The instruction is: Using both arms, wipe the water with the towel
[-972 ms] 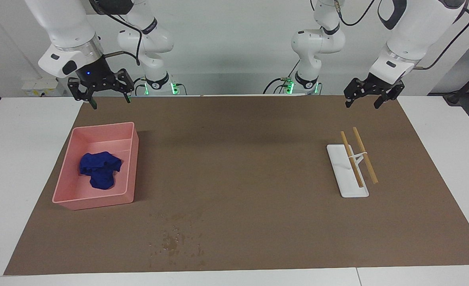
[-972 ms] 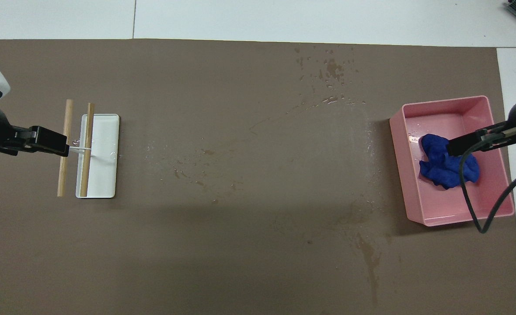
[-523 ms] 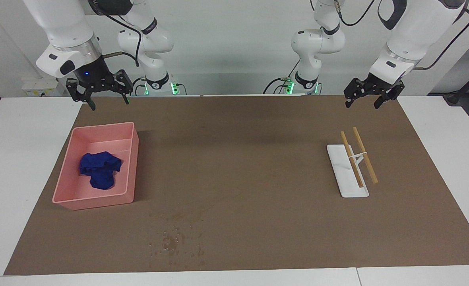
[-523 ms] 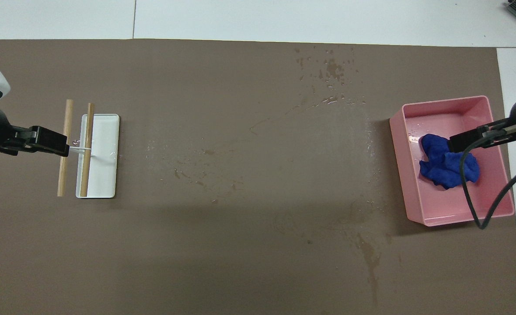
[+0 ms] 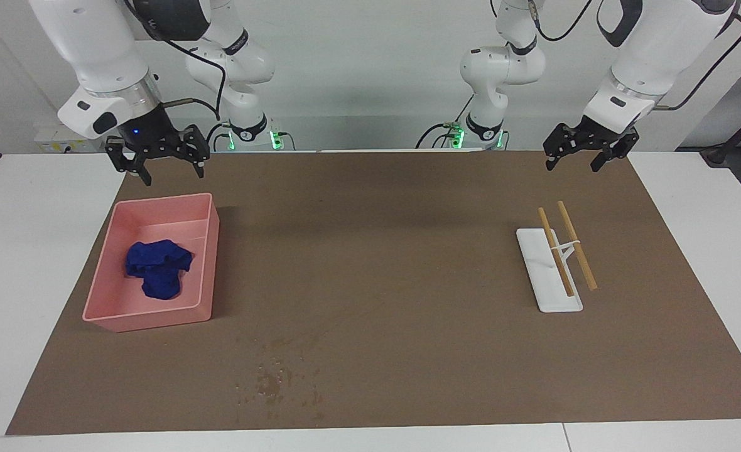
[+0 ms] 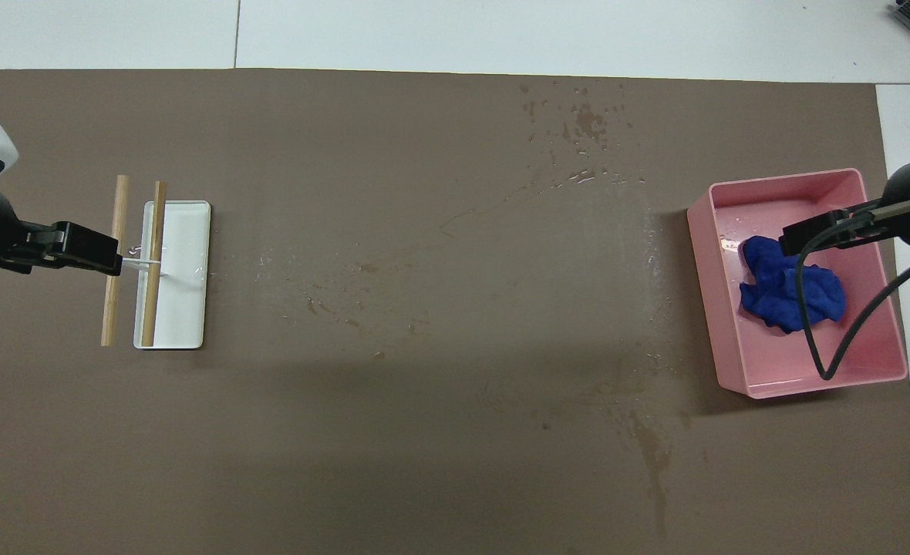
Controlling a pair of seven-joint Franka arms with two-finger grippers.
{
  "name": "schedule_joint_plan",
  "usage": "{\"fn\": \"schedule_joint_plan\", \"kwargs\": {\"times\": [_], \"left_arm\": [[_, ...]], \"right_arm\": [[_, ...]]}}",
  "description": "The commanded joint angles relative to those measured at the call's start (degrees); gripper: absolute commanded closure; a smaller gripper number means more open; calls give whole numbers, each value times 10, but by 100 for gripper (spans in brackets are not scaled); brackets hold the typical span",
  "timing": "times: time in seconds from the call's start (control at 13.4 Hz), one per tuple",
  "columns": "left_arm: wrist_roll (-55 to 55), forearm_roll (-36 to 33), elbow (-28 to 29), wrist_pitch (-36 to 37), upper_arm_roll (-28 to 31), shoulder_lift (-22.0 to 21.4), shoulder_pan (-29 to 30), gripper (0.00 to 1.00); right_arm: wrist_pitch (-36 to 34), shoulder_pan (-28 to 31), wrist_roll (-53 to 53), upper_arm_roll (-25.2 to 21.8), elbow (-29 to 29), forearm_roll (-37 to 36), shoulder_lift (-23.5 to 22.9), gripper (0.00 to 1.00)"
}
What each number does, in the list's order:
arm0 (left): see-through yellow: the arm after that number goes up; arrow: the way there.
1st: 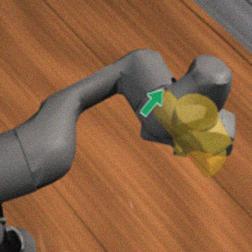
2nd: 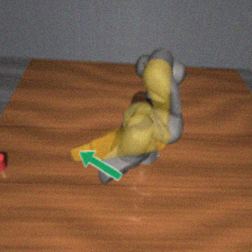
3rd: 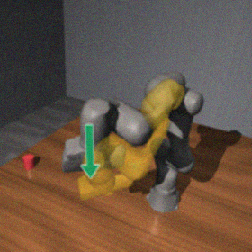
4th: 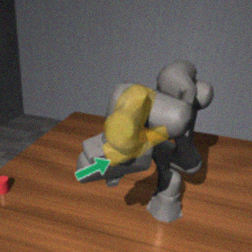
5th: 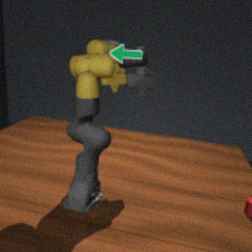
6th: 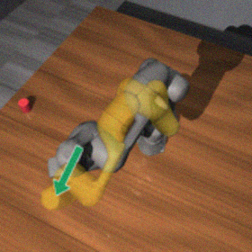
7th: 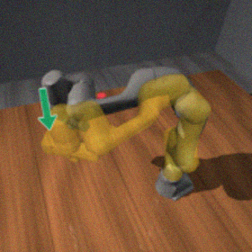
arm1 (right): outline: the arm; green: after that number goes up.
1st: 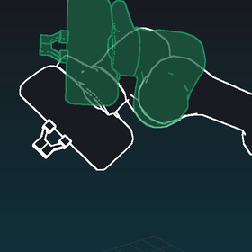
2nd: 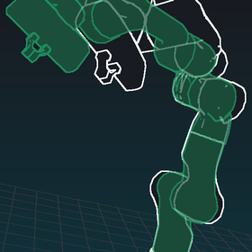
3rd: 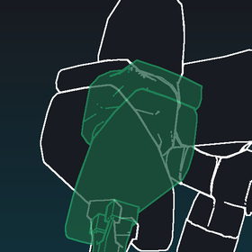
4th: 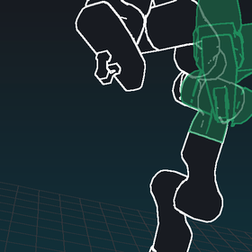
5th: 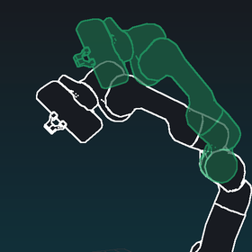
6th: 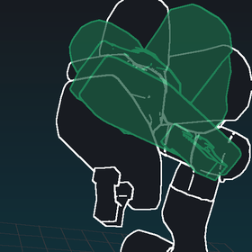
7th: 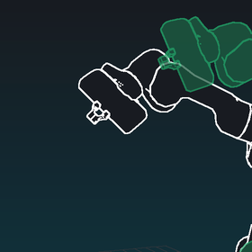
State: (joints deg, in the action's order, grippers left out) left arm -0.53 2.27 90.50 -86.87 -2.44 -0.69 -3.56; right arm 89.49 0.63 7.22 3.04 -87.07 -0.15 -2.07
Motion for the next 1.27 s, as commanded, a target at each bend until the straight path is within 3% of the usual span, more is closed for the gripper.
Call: {"fn": "schedule_joint_plan", "kwargs": {"times": [0.0, 0.52, 1.2], "left_arm": [[7, -1, 12, -11, 5, -6, -4, 0], [7, -1, 12, -11, 5, -6, -3, 0], [7, -1, 12, -11, 5, -6, -4, 0]], "right_arm": [[9, 6, -11, 5, -6, 3, 3, 0], [4, 5, -16, 4, -6, 4, 4, 0], [11, 19, -108, 5, -11, 10, 5, 0]]}}
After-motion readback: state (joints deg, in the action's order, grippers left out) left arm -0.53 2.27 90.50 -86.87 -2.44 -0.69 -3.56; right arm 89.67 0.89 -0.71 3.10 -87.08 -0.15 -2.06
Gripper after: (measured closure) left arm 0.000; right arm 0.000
